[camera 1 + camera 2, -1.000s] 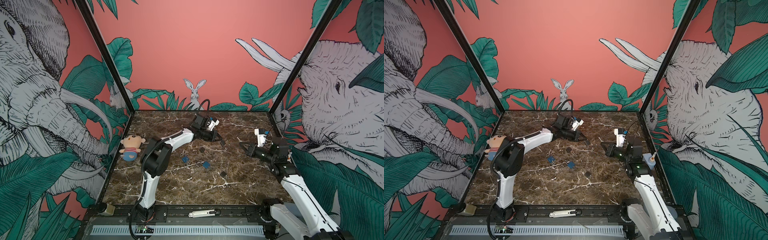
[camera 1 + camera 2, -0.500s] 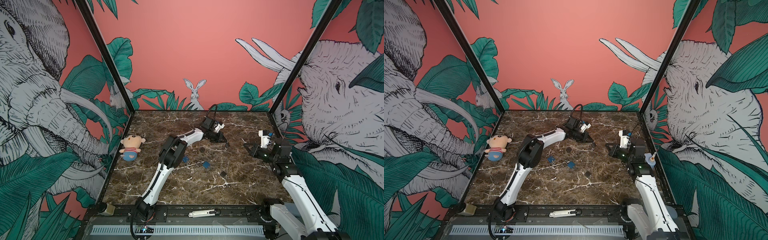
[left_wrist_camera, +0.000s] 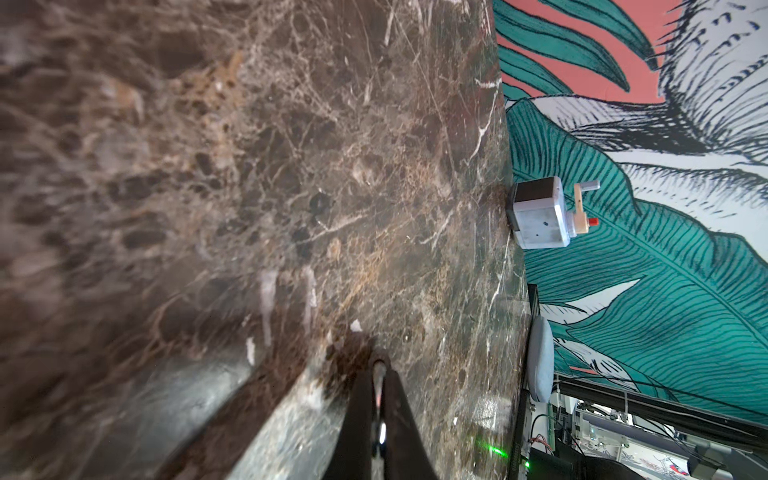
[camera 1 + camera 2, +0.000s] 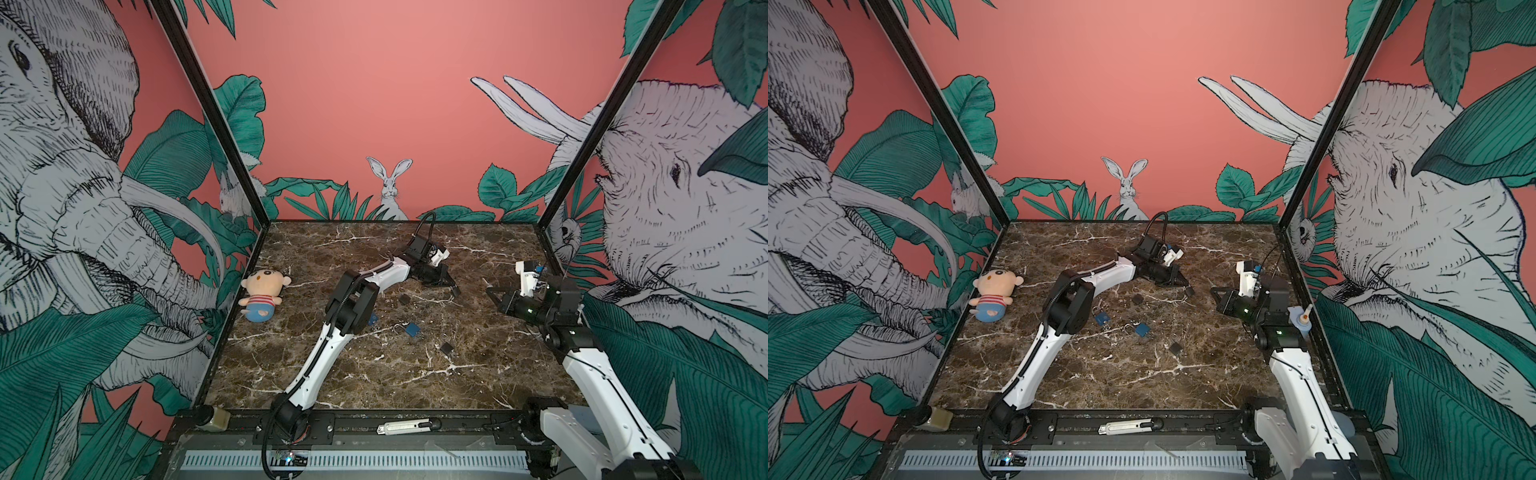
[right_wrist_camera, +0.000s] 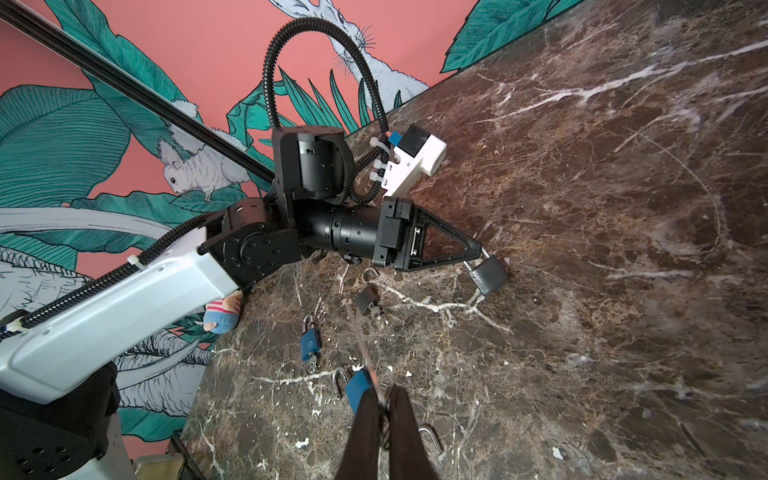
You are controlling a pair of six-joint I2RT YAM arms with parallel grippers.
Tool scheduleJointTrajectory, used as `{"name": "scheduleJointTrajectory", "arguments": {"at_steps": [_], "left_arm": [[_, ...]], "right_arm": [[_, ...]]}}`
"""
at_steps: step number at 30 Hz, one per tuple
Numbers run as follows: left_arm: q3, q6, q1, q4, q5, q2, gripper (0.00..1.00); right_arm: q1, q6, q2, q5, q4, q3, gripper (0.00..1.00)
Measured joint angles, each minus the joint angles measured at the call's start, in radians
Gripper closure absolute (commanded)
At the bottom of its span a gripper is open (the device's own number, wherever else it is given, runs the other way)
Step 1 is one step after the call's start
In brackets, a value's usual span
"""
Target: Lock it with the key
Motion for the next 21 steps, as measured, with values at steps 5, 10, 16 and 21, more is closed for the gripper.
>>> {"name": "scheduleJointTrajectory", "arguments": {"at_steps": [5,10,16,21], "left_arm": [[0.004,-0.001,-0.019,-0.008,-0.01,0.0,0.77],[0.004,0.002,-0.028,-0.021,-0.034,0.0,0.66],[-0.019,0.005,-0.011,-0.03,-0.076,-0.01,0.65],[-0.181,-0.008,0.05,0.027,-0.098,-0.113,0.64]], "right_arm": [[0.0,0.002,0.023,-0.002,0.008,0.0,1.0],[0.0,0.002,0.061,0.005,0.01,0.0,1.0],[0.003,-0.004,0.092,0.047,0.007,0.0,1.0],[0.05,-0.032,0.116,0.121,0.002,0.004,1.0]]}}
